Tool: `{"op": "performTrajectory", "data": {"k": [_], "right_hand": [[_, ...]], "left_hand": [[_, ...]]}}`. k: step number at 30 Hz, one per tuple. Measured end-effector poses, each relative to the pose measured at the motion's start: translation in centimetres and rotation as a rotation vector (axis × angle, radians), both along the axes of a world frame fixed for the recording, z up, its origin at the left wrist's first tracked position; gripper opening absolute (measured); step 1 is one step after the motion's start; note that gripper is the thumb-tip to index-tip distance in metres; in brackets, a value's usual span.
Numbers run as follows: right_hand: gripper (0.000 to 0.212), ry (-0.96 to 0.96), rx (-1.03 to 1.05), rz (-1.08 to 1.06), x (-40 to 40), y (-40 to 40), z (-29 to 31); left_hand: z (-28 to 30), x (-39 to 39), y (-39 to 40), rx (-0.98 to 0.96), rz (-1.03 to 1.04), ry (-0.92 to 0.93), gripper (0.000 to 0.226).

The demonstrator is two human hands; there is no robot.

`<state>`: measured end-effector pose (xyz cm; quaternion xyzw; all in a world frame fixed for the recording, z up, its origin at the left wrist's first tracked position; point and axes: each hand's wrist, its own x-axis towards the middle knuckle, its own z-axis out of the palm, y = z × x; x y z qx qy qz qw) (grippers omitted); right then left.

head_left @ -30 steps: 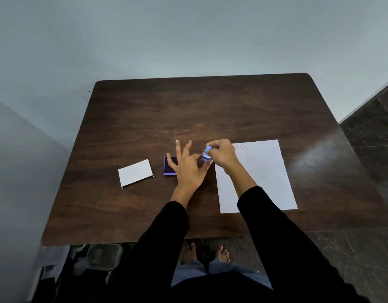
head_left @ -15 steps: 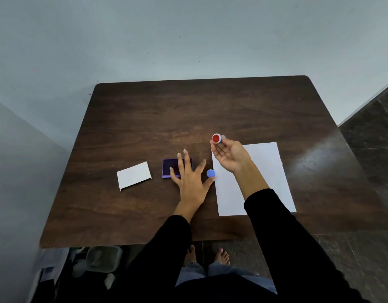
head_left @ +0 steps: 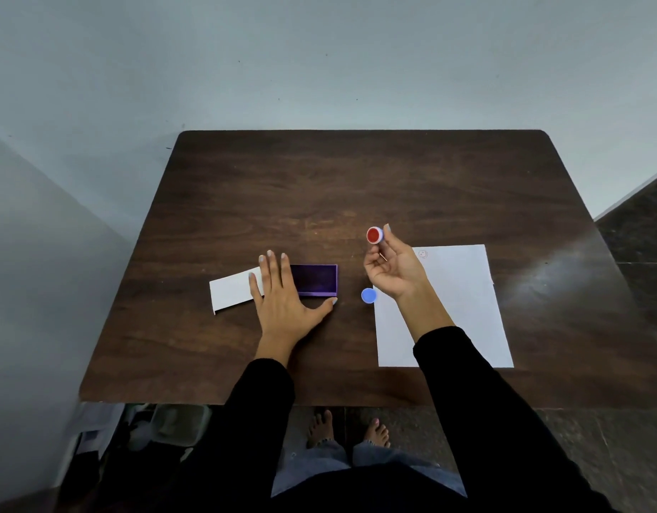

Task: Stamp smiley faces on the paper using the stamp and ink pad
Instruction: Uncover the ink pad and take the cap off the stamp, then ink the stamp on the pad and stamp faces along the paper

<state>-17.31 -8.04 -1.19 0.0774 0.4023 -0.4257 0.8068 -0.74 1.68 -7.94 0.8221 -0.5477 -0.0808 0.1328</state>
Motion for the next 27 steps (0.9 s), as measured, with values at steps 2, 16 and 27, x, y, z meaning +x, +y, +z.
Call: {"op": "performTrajectory", "data": {"k": [2, 16, 27], "right_hand": [[0.03, -0.056, 0.01, -0.006, 0.4, 0.2, -0.2], [0.016, 0.277, -0.129, 0.186, 3.3, 0.4, -0.9], [0.022, 1.35, -0.957, 0.505, 6.3, 3.4, -3.1]], "left_hand": [[0.0, 0.0, -0.5, 0.029, -0.016, -0.023, 0.119], [-1.2, 0.3, 0.6, 0.033, 0.072, 0.014, 0.126], [-1.0, -0.1, 0.2, -0.034, 0.026, 0.018, 0.114]]}}
